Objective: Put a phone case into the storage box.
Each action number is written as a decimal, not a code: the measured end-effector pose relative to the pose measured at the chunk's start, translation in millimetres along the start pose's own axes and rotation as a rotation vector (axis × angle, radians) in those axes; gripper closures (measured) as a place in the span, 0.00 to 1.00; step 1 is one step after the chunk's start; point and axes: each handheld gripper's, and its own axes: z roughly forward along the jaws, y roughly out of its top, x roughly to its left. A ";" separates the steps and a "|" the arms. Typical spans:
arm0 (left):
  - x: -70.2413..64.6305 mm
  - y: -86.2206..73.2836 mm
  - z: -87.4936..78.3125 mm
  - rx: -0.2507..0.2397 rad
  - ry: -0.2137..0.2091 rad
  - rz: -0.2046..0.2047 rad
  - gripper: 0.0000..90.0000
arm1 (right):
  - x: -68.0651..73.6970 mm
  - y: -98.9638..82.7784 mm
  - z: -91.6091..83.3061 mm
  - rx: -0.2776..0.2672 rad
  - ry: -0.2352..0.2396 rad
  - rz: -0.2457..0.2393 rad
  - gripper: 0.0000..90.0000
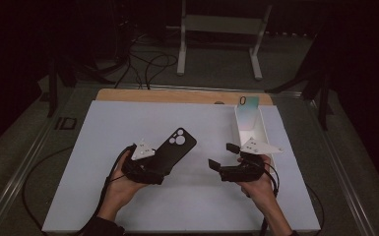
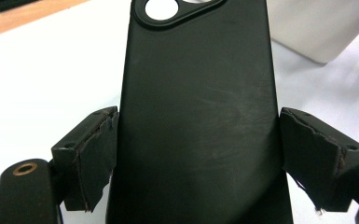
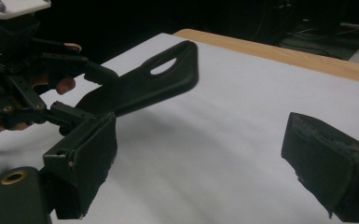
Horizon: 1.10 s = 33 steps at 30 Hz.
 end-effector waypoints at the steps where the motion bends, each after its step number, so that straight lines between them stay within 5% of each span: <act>1: -2.0 1.2 -0.4 -0.006 -0.006 0.002 0.17 | 1.0 1.2 2.0 0.000 0.002 0.001 0.13; 13: -23.4 11.7 -1.0 -0.040 -0.054 0.060 0.17 | 13.2 11.1 26.7 0.057 0.043 0.005 0.20; 26: -32.4 13.1 1.3 -0.069 -0.056 0.065 0.17 | 13.0 15.8 33.9 0.055 0.154 0.130 0.55; 33: -42.1 14.7 7.4 -0.051 -0.066 0.096 0.17 | 19.1 18.8 39.2 0.048 0.179 0.142 0.72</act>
